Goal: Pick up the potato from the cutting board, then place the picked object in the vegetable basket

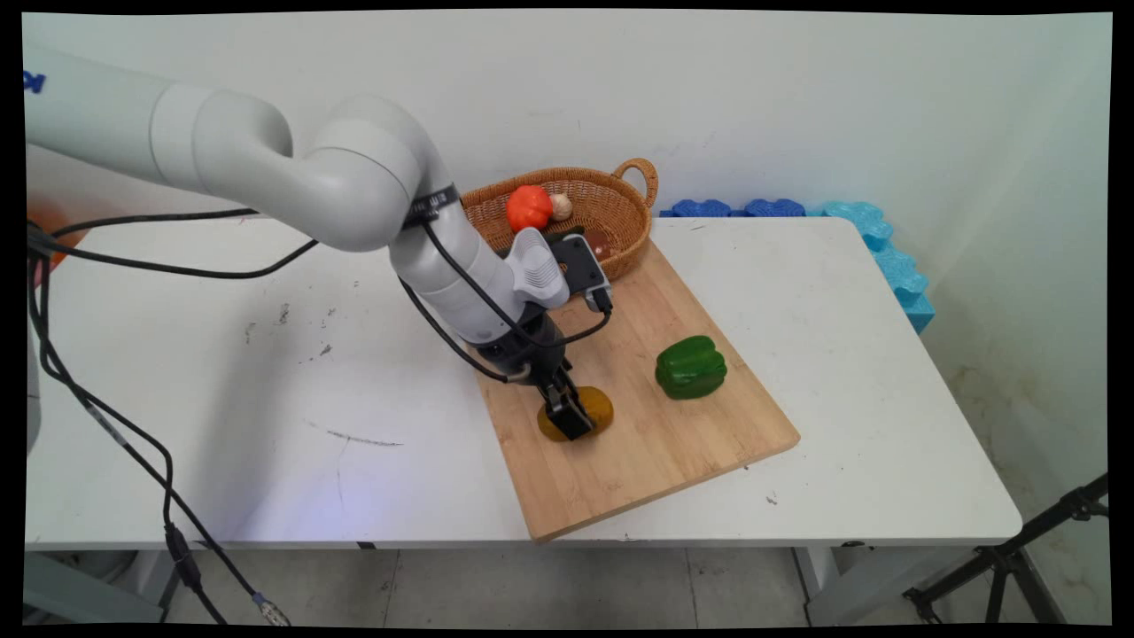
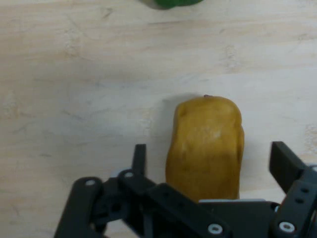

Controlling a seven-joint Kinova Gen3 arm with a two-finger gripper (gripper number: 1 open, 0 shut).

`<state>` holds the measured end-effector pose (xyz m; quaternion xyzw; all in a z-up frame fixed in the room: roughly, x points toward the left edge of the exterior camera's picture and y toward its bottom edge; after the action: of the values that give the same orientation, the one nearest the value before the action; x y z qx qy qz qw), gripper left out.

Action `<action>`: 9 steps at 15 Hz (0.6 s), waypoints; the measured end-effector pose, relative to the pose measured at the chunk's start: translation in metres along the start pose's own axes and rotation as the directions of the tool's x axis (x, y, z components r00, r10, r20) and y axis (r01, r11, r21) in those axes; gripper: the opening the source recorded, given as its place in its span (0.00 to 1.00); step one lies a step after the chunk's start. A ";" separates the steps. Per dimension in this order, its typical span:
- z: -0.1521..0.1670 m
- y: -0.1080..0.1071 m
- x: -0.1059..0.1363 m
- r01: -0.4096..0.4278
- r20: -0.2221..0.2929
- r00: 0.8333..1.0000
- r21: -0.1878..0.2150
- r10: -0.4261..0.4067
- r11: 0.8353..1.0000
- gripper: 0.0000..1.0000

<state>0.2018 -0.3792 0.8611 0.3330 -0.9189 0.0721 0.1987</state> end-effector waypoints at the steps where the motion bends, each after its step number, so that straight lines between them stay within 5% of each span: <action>1: 0.003 0.000 0.000 -0.001 0.003 1.000 0.000 0.001 1.000 0.00; 9: 0.005 0.001 0.009 -0.009 -0.004 1.000 -0.028 0.009 1.000 0.00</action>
<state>0.1934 -0.3854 0.8603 0.3258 -0.9210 0.0610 0.2049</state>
